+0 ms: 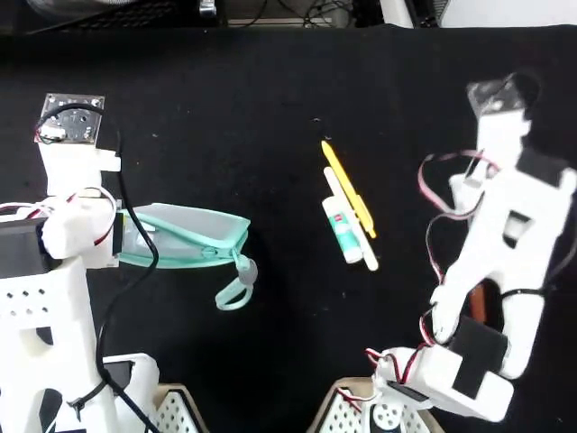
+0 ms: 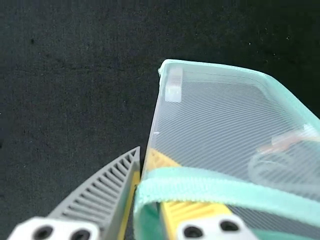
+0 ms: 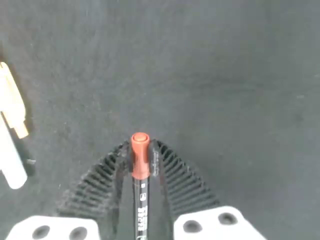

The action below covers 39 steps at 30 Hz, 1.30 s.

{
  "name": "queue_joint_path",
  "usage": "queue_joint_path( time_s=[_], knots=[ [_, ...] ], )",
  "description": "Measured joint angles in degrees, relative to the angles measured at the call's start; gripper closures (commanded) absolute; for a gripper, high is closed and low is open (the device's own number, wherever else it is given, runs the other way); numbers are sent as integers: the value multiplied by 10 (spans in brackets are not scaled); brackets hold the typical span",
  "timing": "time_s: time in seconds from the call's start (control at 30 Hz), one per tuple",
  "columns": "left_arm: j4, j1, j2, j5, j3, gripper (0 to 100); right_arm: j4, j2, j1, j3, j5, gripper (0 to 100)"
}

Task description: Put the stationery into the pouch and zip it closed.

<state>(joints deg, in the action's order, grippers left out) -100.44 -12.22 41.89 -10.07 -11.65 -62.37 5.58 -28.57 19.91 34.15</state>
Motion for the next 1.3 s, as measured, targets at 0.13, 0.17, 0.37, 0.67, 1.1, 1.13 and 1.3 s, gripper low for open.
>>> queue_joint_path(
  time_s=[0.13, 0.17, 0.37, 0.67, 1.1, 1.13, 1.3],
  knots=[
    [0, 0, 0, 0, 0, 970, 55, -10, 0, 63, 0, 984],
    [0, 0, 0, 0, 0, 970, 60, -23, 0, 65, 0, 982],
    [0, 0, 0, 0, 0, 970, 49, -142, 0, 55, 32, 865],
    [0, 0, -1, 0, 0, 970, -78, -265, 2, -109, 64, 857],
    [0, 0, -1, 0, 0, 970, -149, -327, 0, -172, 120, 861],
    [0, 0, -1, 0, 0, 970, -149, -329, 0, -174, 125, 875],
    [0, 0, -1, 0, 0, 970, -146, -330, -2, -176, 144, 978]
  ],
)
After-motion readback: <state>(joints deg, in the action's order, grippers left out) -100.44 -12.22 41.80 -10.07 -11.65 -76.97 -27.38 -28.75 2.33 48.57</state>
